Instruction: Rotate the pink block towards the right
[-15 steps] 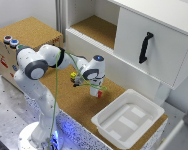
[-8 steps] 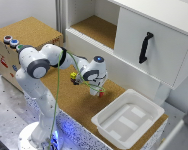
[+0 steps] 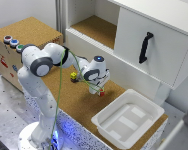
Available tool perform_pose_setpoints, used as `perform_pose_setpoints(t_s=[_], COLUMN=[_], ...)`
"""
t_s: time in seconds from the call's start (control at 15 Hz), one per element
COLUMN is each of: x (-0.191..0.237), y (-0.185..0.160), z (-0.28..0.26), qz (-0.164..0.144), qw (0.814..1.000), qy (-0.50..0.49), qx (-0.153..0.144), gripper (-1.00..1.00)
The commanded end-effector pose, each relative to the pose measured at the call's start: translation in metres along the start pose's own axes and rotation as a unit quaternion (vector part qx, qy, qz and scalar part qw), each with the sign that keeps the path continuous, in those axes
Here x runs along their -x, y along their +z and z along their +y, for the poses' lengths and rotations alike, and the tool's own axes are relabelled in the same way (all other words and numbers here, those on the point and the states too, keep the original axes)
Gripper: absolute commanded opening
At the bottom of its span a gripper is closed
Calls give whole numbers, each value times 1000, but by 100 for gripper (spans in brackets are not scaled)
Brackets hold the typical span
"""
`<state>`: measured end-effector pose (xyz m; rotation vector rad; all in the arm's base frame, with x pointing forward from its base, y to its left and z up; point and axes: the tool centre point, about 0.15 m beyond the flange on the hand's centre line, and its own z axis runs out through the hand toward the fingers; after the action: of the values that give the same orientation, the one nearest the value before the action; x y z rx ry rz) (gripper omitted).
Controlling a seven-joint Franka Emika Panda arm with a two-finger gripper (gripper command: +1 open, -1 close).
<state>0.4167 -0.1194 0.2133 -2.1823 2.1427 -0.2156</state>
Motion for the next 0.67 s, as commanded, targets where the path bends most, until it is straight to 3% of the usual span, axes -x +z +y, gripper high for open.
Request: perform_pose_setpoints(t_s=[0.0, 0.13, 0.27, 0.6], x=[6, 11, 14, 19], y=[-34, -51, -65, -89], z=[-5, 1, 2, 11], qz=[21, 27, 12, -17], qw=[999, 999, 998, 972], qy=[0, -14, -66, -229], qx=[31, 20, 14, 42], gripper=[100, 100, 100, 100])
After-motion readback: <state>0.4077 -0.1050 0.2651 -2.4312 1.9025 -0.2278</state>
